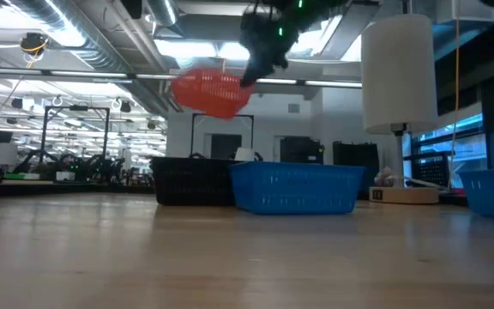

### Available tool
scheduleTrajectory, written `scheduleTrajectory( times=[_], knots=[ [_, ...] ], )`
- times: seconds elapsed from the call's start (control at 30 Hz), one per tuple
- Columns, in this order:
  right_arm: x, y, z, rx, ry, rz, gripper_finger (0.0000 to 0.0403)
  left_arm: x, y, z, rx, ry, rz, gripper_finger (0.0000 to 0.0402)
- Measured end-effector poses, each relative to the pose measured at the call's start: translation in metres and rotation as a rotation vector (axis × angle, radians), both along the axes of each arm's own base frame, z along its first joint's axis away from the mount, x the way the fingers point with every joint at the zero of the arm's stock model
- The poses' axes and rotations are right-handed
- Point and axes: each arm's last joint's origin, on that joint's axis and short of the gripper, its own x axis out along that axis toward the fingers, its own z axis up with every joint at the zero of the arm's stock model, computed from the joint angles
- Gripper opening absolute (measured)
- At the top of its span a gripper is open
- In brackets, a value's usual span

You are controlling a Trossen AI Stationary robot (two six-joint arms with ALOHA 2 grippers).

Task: Stack baskets by color
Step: Stack the bottom orange bin on top of the top orange bins

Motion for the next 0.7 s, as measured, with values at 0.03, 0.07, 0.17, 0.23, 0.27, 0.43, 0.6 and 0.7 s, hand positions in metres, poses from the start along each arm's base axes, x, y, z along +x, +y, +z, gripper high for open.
scheduleTrajectory(
  times=[0.03,0.07,0.17,0.23,0.27,0.43,0.6,0.7],
  knots=[
    [0.001,-0.010,-0.007,0.003,0.013,0.012,0.0004,0.000,0.002,0.000,-0.001,0.001,0.011,0.0045],
    [0.002,-0.021,-0.014,0.007,0.019,0.025,0.0004,-0.001,0.004,0.000,-0.002,0.000,0.020,0.0045],
    [0.004,-0.049,-0.038,0.031,0.054,0.039,0.0004,-0.001,0.010,0.000,-0.007,-0.001,0.048,0.0045],
    [0.005,-0.065,-0.050,0.029,0.048,0.049,0.0004,-0.001,0.013,0.000,-0.007,-0.007,0.067,0.0045],
    [0.004,-0.072,-0.055,0.030,0.057,0.050,0.0004,-0.001,0.015,0.000,-0.007,-0.011,0.078,0.0045],
    [0.004,-0.097,-0.073,-0.012,0.070,0.056,0.0004,-0.003,0.024,0.000,-0.011,-0.019,0.125,0.0045],
    [0.008,-0.111,-0.089,0.036,0.005,0.119,0.0004,-0.004,0.030,0.000,-0.029,-0.031,0.162,0.0045],
    [0.009,-0.111,-0.099,0.057,0.033,0.123,0.0004,-0.005,0.033,0.000,-0.038,-0.033,0.173,0.0045]
  ],
)
